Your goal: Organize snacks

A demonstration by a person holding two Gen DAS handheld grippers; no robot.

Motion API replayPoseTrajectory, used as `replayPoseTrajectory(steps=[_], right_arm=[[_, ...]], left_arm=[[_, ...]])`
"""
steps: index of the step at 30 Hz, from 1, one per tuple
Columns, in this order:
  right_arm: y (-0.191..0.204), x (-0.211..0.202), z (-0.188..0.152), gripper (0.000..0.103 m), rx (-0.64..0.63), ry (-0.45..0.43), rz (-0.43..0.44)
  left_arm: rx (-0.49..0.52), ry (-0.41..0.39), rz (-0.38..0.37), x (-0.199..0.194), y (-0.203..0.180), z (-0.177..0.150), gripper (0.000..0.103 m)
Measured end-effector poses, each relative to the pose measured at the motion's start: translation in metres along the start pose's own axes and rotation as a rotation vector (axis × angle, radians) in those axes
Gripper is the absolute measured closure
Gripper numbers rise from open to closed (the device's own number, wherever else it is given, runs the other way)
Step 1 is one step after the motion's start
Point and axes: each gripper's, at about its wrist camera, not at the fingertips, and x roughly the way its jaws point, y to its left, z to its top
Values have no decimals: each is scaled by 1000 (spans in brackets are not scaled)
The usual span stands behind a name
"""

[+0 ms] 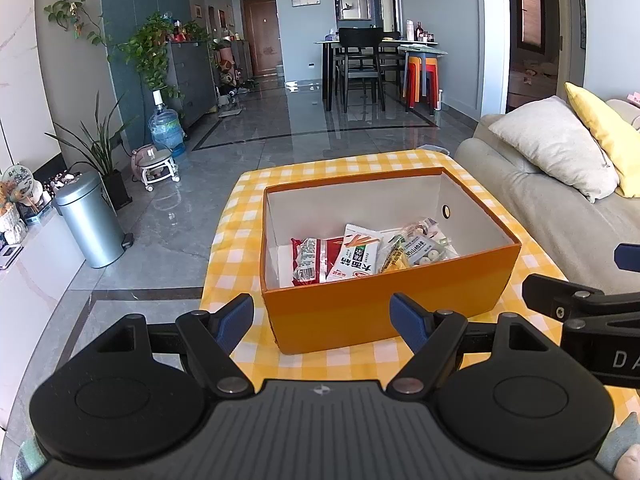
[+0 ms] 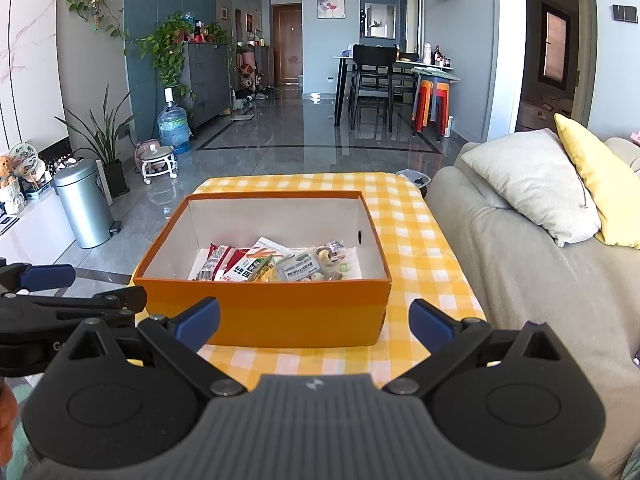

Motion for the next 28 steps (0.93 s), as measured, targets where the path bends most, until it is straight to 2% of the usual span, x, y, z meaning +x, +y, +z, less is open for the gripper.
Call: replayPoseTrajectory(steps=[9,28], right_arm=[[2,-1,0,5,1,14,8],[2,0,2,5,6,32,18]], left_arm=[[-33,14,-14,2,3,-1,12],[-34,18,-3,1,5,-1,12]])
